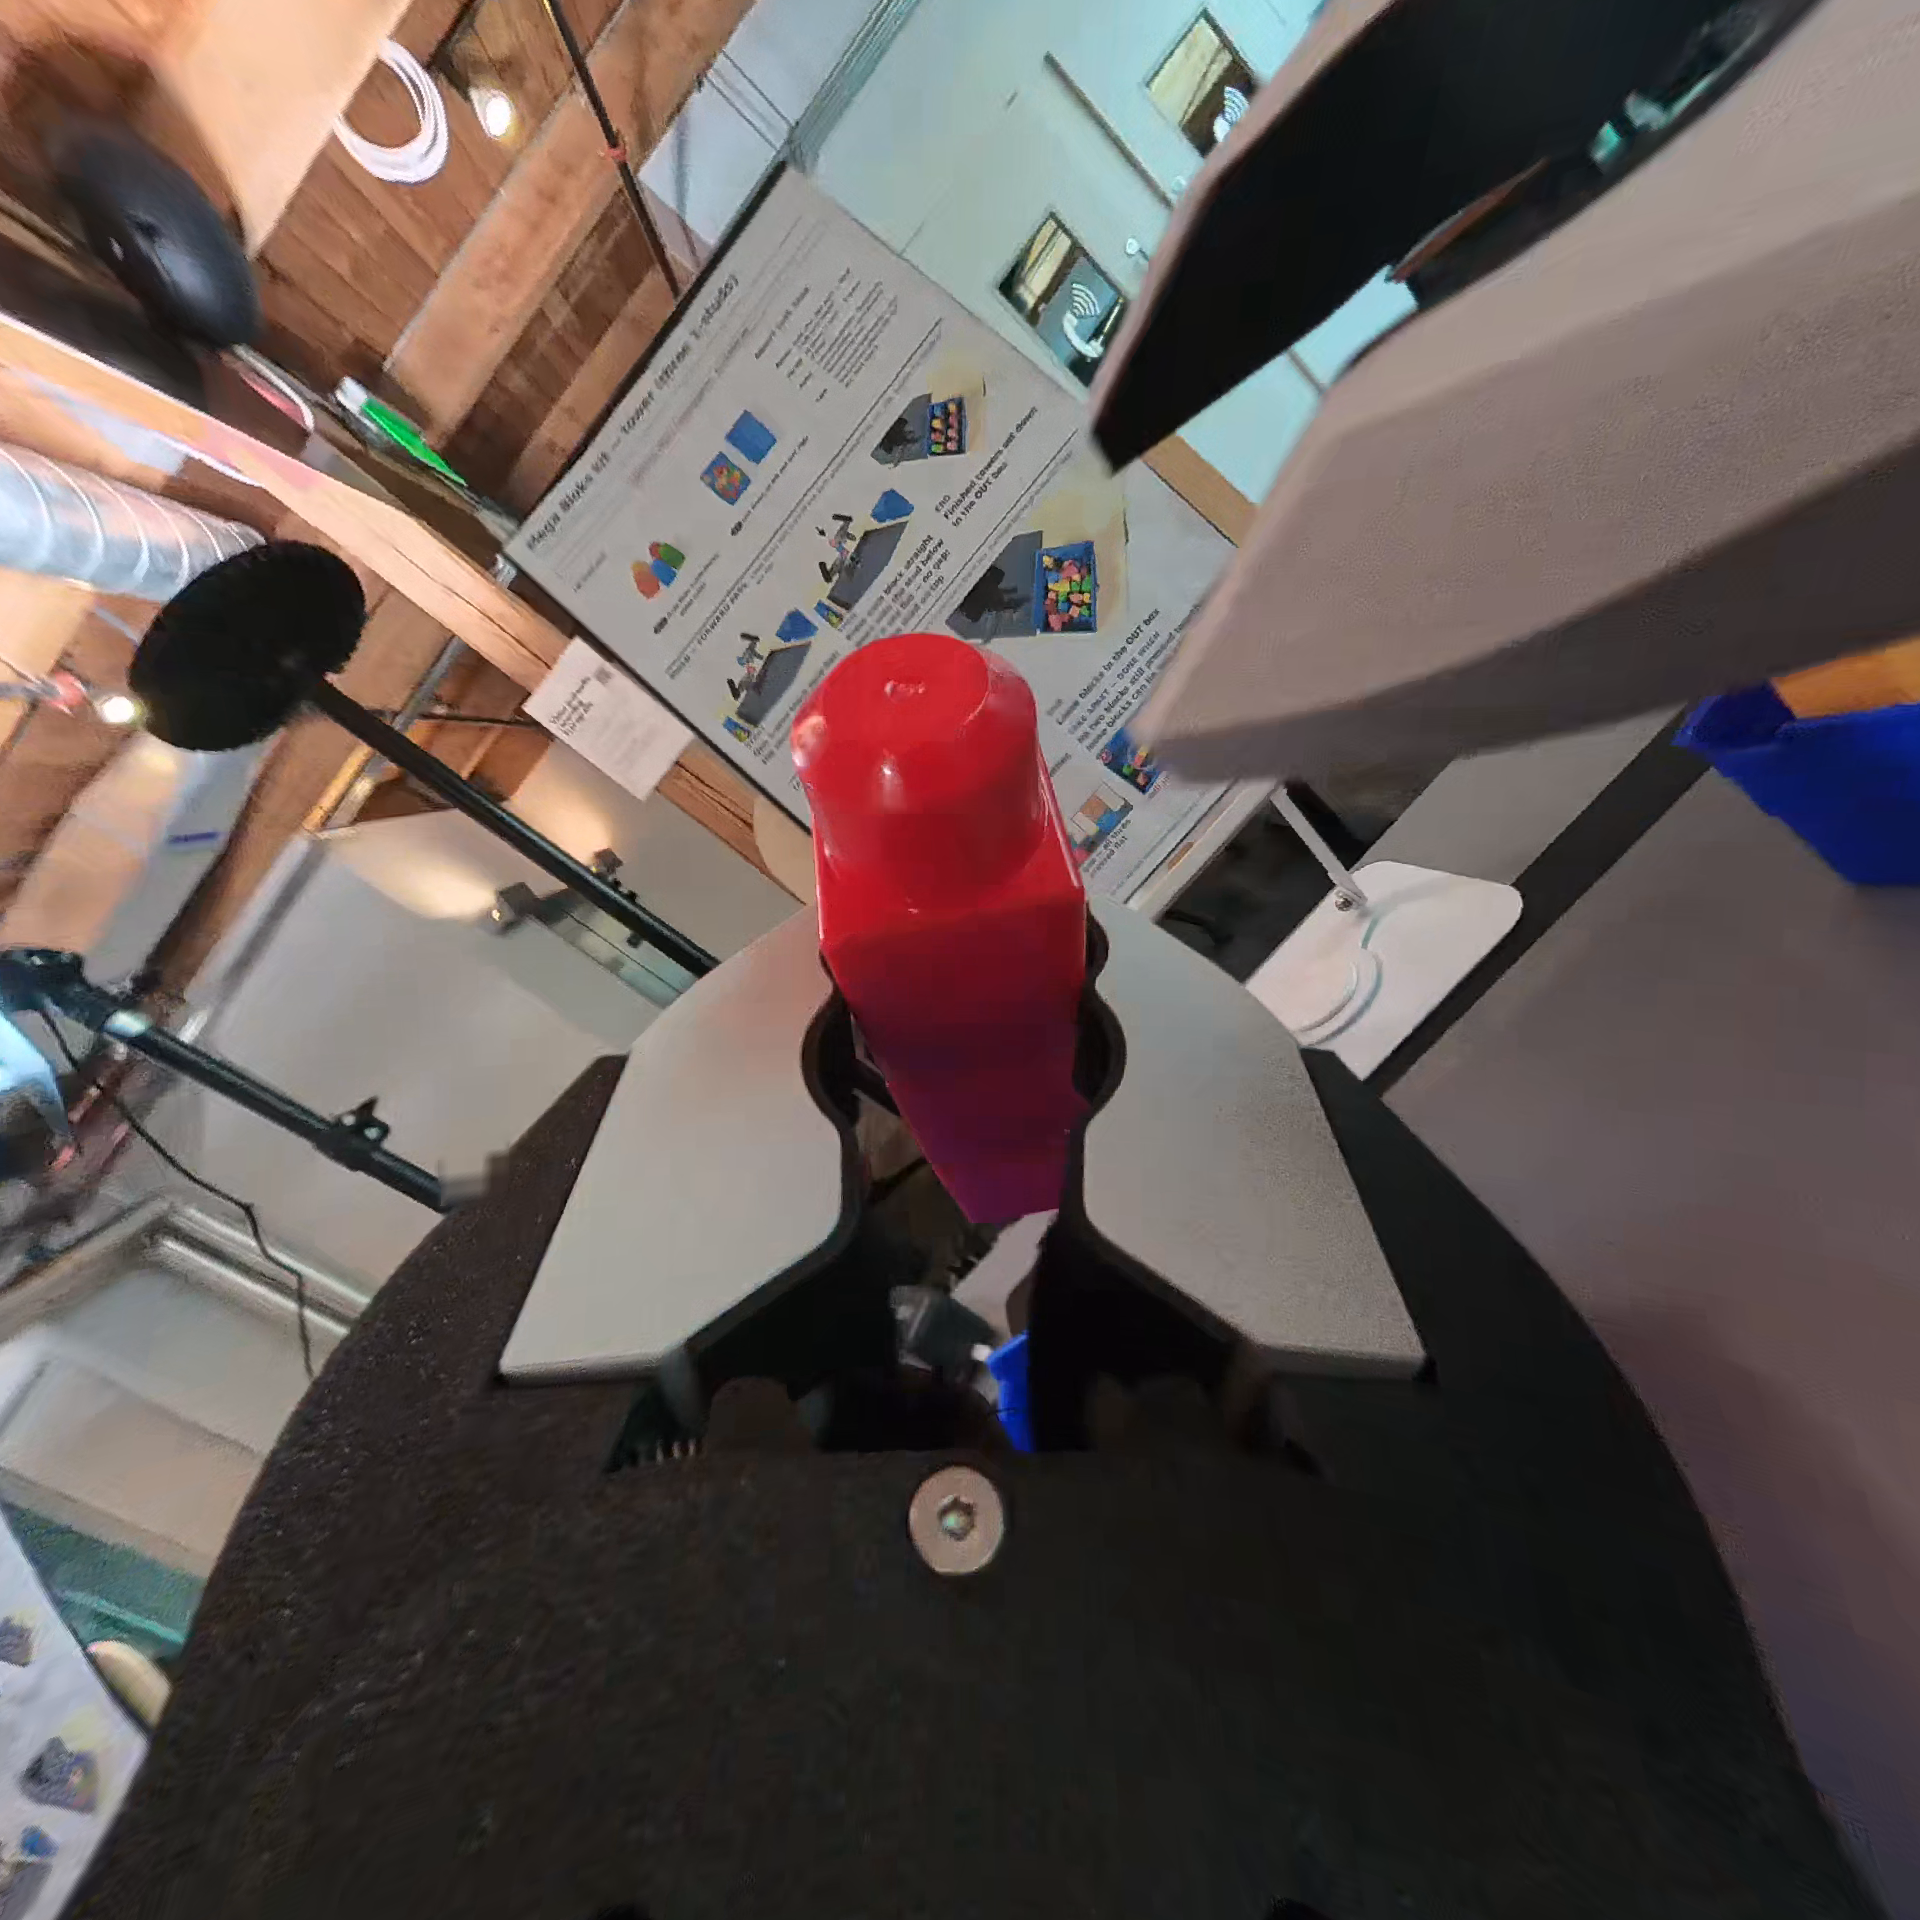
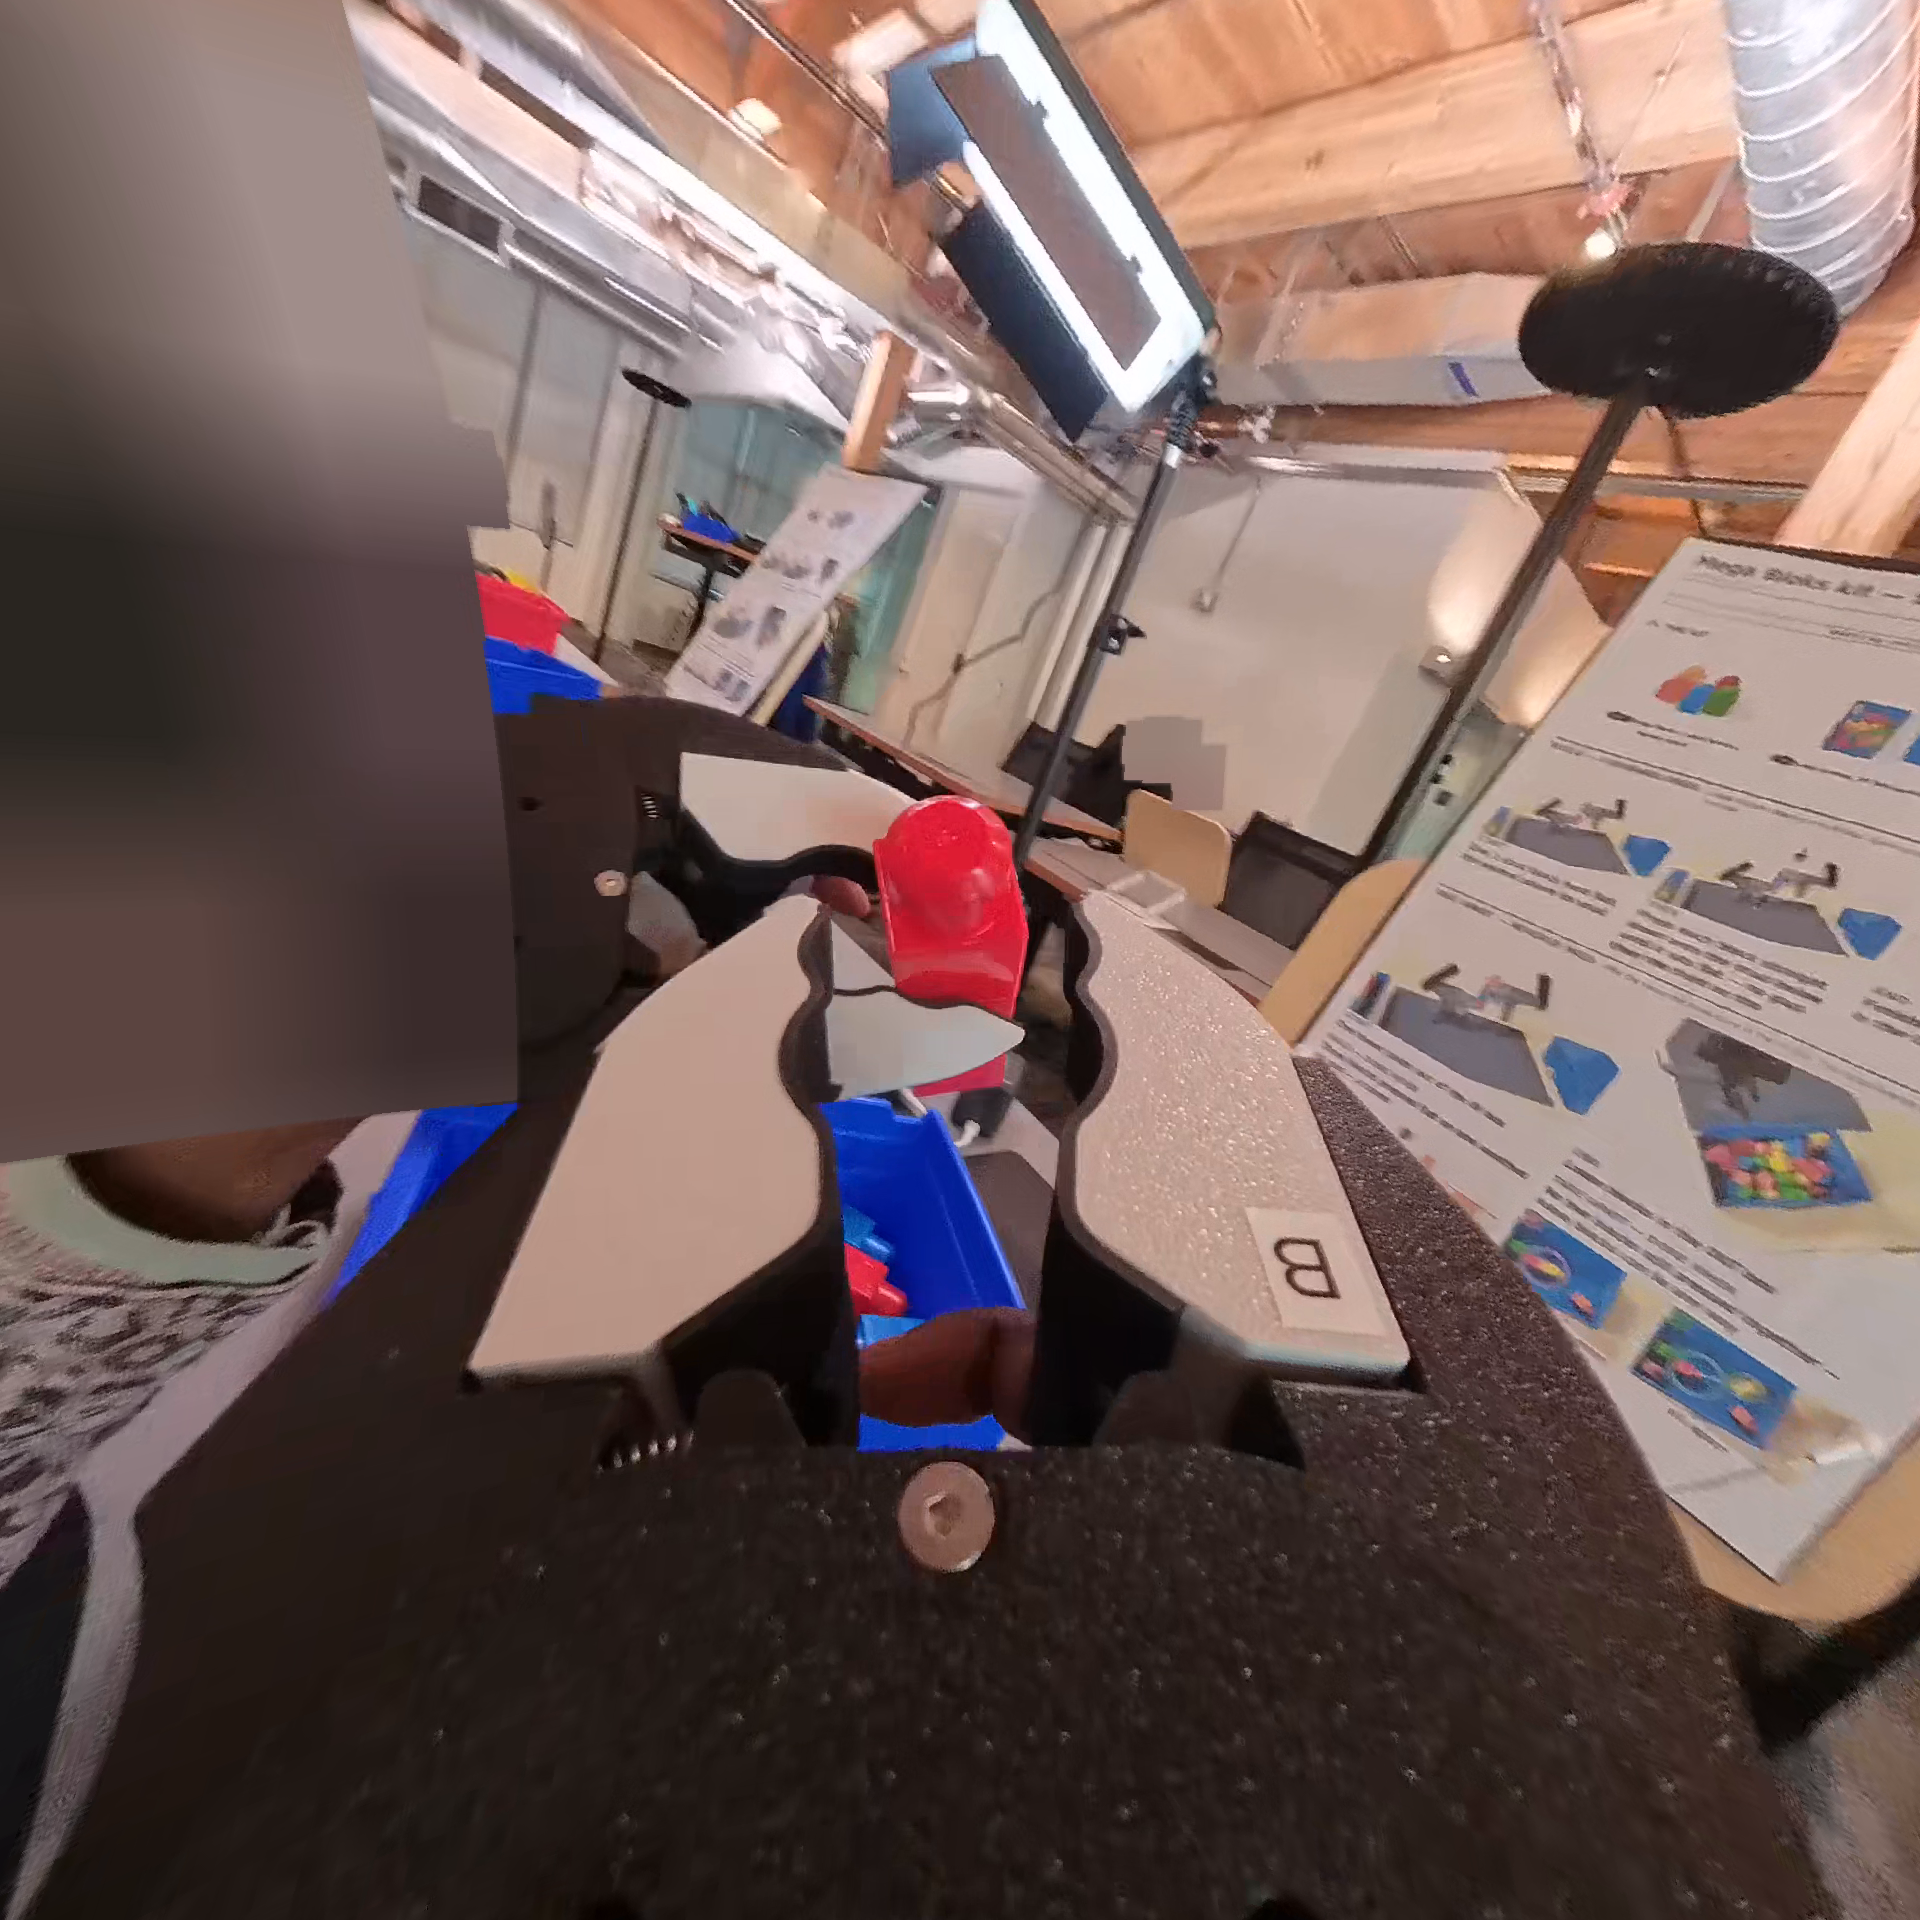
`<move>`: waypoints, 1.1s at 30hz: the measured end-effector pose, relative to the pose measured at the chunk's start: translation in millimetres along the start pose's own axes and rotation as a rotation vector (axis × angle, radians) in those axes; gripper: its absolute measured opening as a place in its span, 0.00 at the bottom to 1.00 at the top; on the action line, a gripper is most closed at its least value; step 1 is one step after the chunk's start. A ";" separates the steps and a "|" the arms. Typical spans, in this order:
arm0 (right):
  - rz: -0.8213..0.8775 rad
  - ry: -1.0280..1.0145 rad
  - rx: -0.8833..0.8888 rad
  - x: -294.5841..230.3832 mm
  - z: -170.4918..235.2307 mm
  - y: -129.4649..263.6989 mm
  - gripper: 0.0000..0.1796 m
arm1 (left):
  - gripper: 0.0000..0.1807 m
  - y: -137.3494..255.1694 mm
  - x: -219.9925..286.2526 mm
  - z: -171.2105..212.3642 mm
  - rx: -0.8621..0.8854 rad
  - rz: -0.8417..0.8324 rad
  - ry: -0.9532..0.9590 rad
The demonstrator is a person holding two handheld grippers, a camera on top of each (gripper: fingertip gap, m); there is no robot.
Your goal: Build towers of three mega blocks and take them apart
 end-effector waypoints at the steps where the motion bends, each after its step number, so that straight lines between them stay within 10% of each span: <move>1: 0.016 0.005 -0.002 0.2 1.0 -1.2 0.24 | 0.21 -0.3 3.0 -3.3 0.005 0.000 -0.020; 13: 0.039 0.056 -0.036 2.0 7.9 -3.5 0.15 | 0.22 -3.2 24.6 -10.4 0.037 0.172 -0.053; 18: 0.167 0.071 -0.023 32.7 -1.0 15.2 0.15 | 0.39 7.3 6.8 -15.2 0.188 0.278 0.296; 25: 0.544 0.023 -0.265 134.9 23.9 86.7 0.15 | 0.31 42.4 -68.8 24.1 0.482 0.132 0.948; 33: 0.598 -0.185 -0.616 182.5 125.5 107.6 0.15 | 0.27 59.8 -90.0 49.0 0.467 0.009 0.939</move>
Point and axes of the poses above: each gripper's, where its closed fingertips meet, y back along the fingers, z out of its underside, x = y × z across the jaws, the point moved 6 cm from there along y, back along the fingers, and after that the axes turned 8 degrees about z, right-handed, at the moved point
